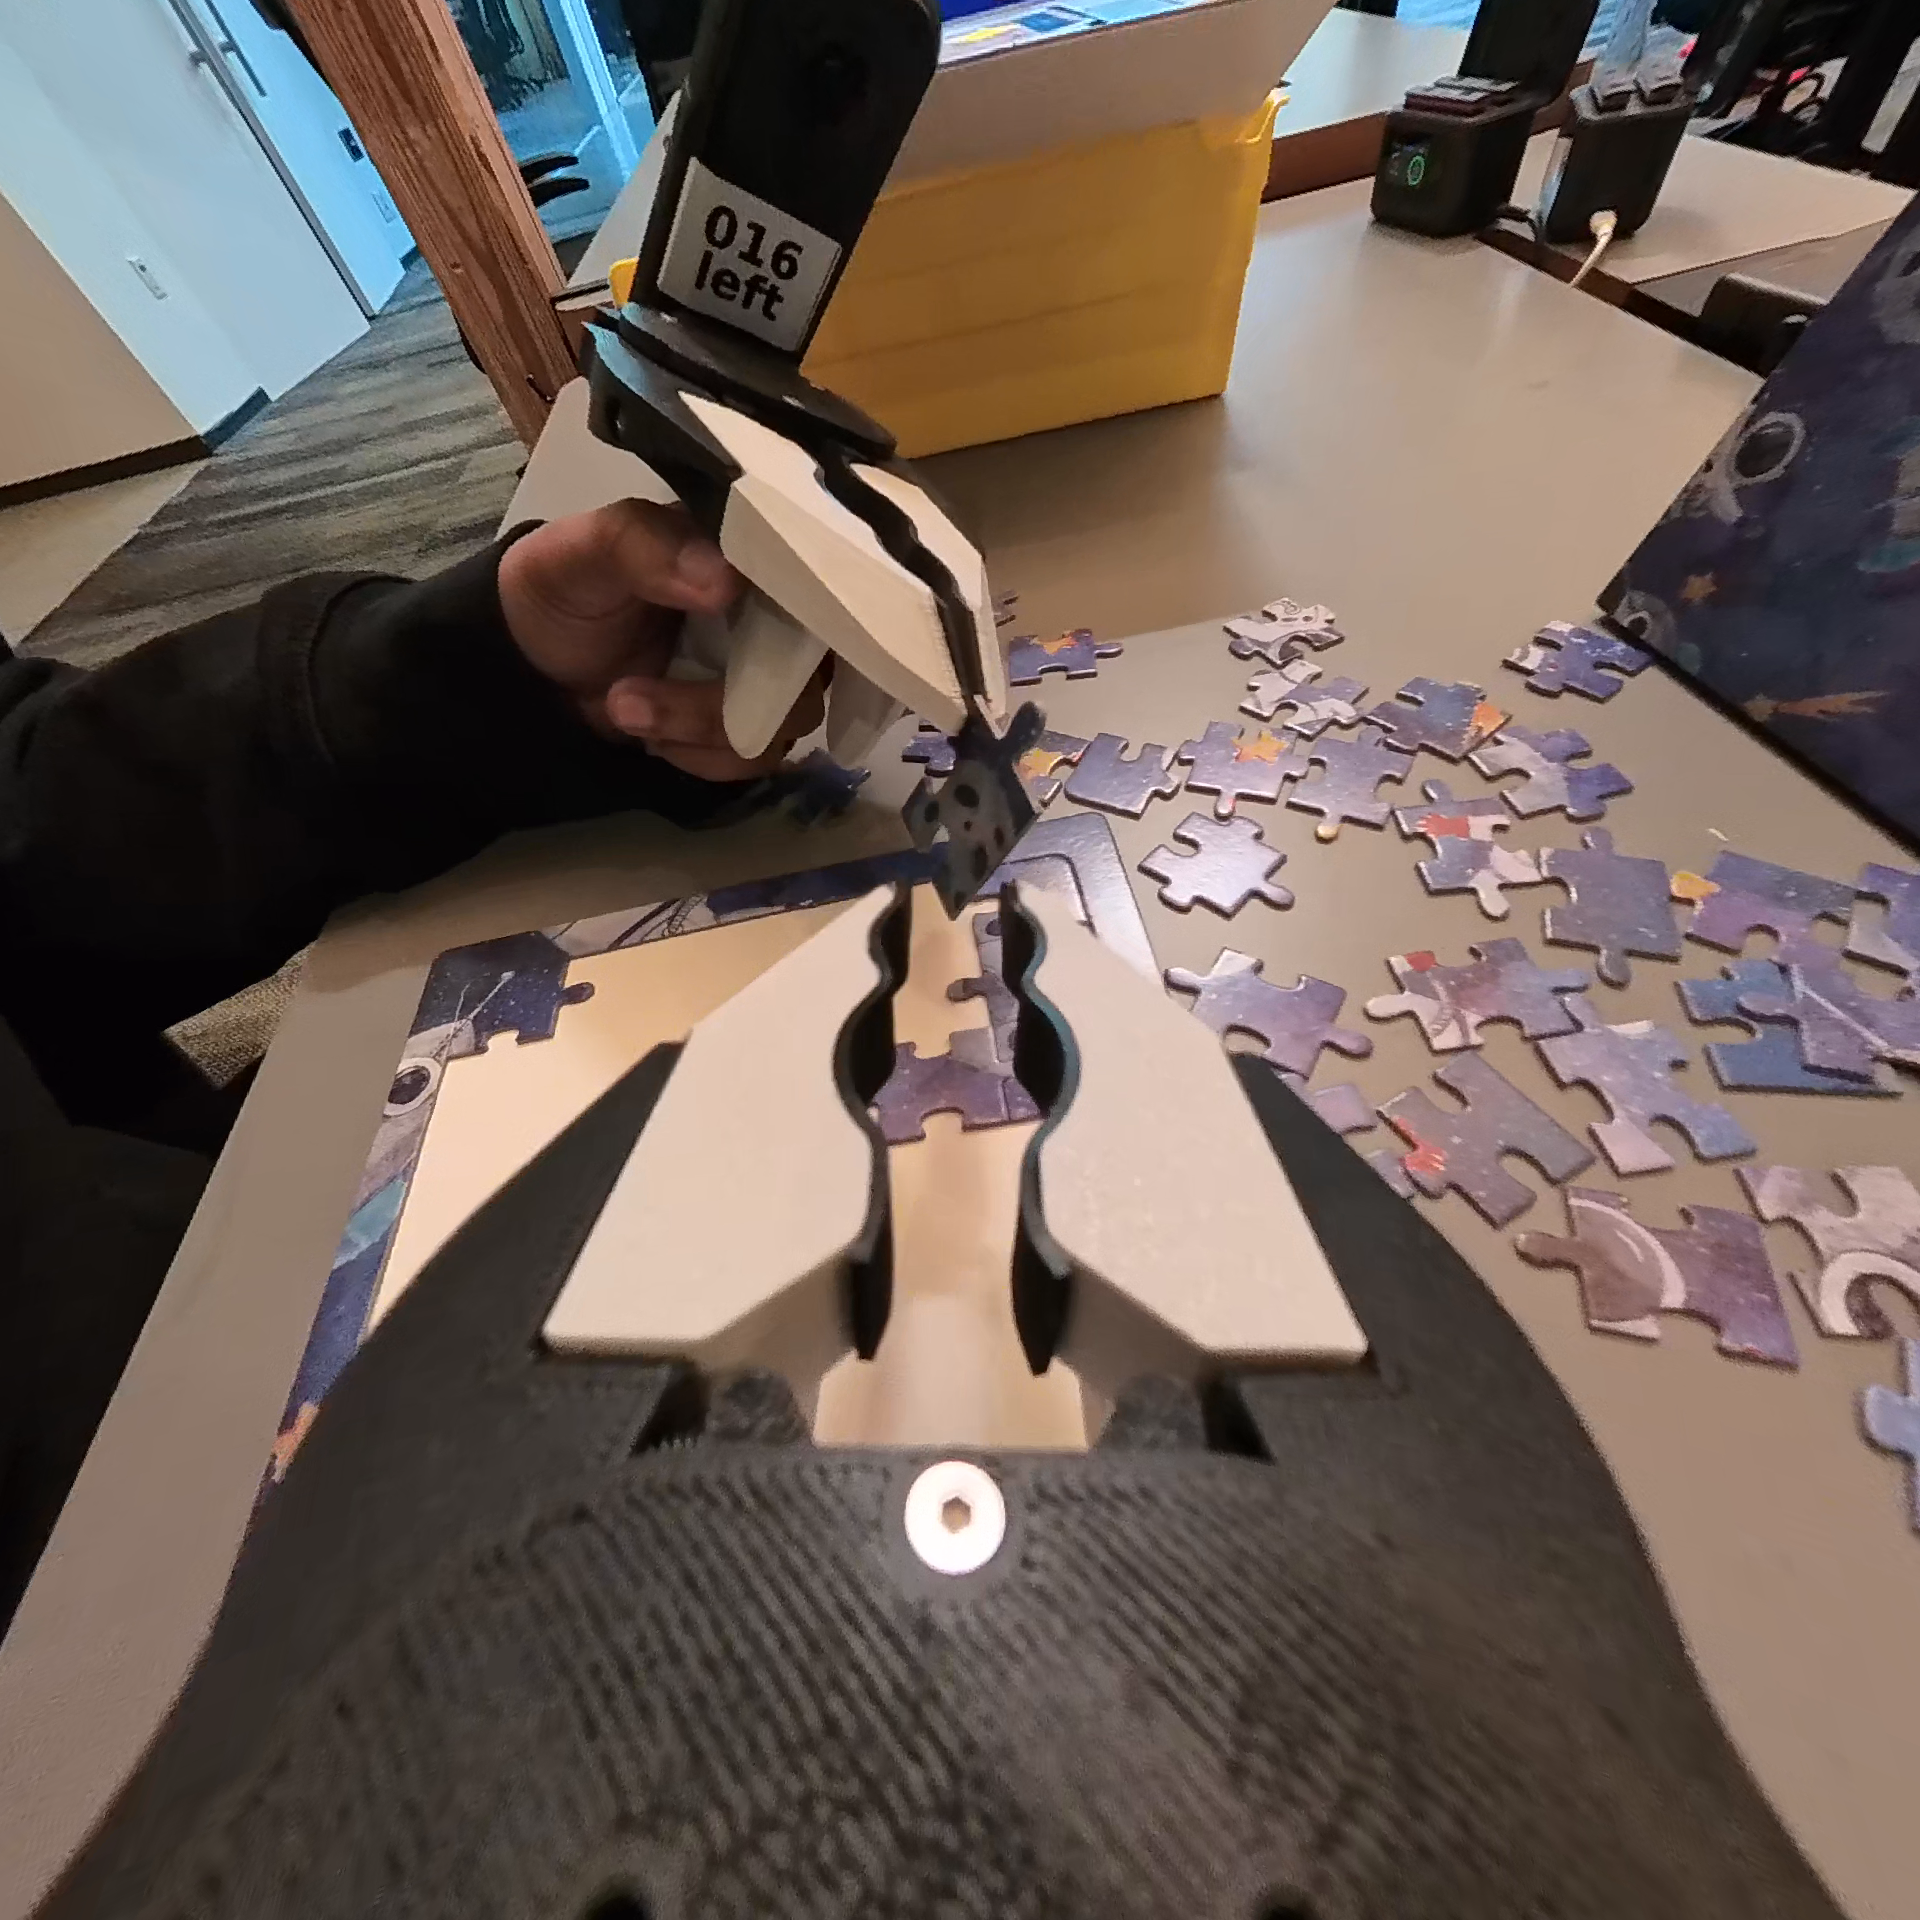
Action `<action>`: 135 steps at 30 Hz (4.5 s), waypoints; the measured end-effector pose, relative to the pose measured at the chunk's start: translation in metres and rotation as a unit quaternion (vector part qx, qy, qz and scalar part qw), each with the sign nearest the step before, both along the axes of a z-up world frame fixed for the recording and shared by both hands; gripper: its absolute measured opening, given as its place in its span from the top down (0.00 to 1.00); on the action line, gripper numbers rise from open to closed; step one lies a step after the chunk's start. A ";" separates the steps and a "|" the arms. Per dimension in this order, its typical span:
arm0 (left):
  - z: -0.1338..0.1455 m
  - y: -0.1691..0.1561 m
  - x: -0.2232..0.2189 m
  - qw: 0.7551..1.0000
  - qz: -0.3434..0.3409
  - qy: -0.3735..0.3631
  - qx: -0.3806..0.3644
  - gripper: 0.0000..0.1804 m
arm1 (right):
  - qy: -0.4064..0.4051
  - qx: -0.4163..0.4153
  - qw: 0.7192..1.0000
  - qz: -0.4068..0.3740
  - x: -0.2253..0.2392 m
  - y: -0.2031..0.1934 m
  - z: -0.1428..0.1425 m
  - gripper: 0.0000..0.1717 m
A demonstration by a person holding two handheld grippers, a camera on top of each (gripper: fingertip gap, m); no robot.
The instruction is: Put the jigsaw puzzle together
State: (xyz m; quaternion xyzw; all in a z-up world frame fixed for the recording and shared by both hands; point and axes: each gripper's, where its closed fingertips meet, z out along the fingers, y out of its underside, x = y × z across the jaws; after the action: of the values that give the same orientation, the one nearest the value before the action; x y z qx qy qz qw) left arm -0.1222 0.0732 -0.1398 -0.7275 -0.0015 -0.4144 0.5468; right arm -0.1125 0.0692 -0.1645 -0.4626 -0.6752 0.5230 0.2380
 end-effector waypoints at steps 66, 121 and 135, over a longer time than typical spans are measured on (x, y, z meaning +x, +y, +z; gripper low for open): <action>-0.016 0.005 0.001 0.997 0.019 0.069 -0.024 0.92 | 0.062 -0.077 0.994 -0.039 0.016 0.042 0.054 1.00; -0.003 0.004 -0.050 0.951 0.204 0.230 0.026 0.93 | -0.118 -0.196 0.966 -0.124 0.057 0.115 -0.013 1.00; -0.004 -0.002 -0.082 0.926 0.287 0.247 0.005 0.97 | -0.176 -0.167 0.950 -0.196 0.066 0.142 -0.039 1.00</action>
State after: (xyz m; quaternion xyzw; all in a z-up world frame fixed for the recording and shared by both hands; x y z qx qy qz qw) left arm -0.2044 0.0707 -0.1434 -0.7723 -0.0728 -0.0472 0.6293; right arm -0.0461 0.2107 -0.2034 -0.7037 -0.5054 0.4813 0.1331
